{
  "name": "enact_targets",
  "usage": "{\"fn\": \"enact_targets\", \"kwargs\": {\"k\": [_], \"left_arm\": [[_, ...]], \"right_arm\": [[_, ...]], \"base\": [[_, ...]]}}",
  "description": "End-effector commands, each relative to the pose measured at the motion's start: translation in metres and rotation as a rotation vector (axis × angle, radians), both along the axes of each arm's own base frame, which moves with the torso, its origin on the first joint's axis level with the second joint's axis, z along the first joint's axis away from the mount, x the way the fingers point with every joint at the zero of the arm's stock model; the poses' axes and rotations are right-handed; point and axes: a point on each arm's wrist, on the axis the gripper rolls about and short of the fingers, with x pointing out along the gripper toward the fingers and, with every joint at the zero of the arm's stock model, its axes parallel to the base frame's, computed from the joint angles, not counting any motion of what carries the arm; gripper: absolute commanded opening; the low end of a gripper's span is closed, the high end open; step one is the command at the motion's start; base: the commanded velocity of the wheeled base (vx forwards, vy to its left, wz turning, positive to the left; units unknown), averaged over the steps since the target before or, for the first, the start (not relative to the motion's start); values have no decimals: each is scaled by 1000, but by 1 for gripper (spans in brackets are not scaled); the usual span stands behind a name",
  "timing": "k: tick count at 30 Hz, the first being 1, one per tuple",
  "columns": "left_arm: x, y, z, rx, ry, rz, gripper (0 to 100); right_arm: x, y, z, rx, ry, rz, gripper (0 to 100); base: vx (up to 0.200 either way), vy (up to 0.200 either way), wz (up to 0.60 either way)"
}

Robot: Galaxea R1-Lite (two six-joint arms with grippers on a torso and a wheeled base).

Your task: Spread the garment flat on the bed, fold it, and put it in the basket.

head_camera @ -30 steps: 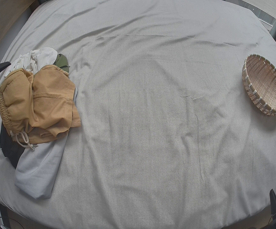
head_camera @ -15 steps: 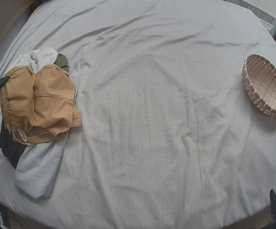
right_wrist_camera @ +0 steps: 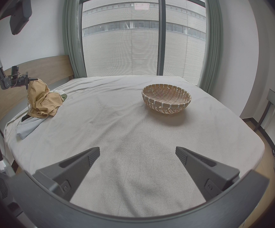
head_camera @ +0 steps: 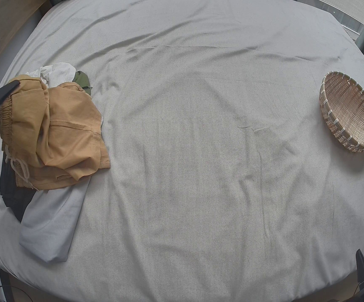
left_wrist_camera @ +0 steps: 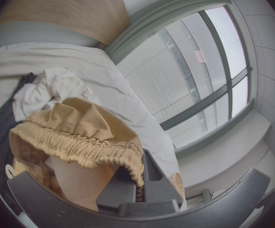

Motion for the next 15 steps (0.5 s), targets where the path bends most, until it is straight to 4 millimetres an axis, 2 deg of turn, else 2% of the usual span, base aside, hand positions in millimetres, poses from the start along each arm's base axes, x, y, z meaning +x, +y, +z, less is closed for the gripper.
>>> {"fn": "enact_targets", "kwargs": {"k": [1,5,7,8,13,15], "left_arm": [[-32,-55,4,41,-77,-265,0],[-34,-74,5,87,-126,-336,0],[-34,-75,6,91,-132,-341,0],[-38,-88,10,101,-170,-384,0],[-43,-103,24,102,-230,-464,0],[-47,-109,35,97,-271,-502,0]], "right_arm": [[0,0,-5,1,5,-3,100],[0,0,-5,1,5,-3,100],[0,0,-5,1,5,-3,100],[0,0,-5,1,5,-3,100],[0,0,-5,1,3,-3,100],[0,0,-5,1,3,-3,100]], "base": [[0,0,0],[0,0,0],[0,0,0],[0,0,0],[0,0,0],[0,0,0]]}}
